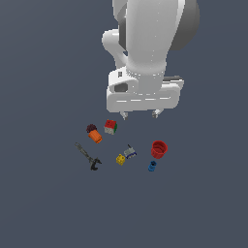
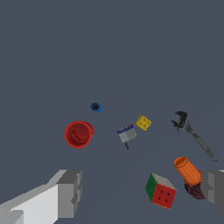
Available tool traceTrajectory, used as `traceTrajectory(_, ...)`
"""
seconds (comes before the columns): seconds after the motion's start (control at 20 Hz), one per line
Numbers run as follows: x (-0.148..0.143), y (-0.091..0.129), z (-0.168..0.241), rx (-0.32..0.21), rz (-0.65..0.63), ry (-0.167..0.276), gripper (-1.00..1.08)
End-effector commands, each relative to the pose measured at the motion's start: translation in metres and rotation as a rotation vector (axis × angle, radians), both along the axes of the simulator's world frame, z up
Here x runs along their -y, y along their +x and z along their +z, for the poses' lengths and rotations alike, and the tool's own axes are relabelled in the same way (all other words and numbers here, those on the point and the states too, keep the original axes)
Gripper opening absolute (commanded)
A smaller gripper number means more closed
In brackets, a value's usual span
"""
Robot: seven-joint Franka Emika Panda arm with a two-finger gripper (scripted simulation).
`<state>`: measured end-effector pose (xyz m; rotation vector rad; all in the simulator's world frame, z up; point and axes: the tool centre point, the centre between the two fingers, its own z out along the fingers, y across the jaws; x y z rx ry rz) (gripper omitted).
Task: Pick up a designated object from a clutter of objects.
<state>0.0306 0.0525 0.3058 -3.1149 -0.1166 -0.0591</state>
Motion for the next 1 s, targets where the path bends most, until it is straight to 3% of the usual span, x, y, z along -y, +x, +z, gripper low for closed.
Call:
traceTrajectory(0.0,-0.004,0.007,-0.012,-0.003,0.019,-0.005,1.00)
traceTrajectory(0.6,-0.041,0.048,-0.113,-0.019,0.174,-0.028,1.00)
traceTrajectory(0.95,-0.063,0.061,-0.172,-0.027,0.258,-0.032,1.00)
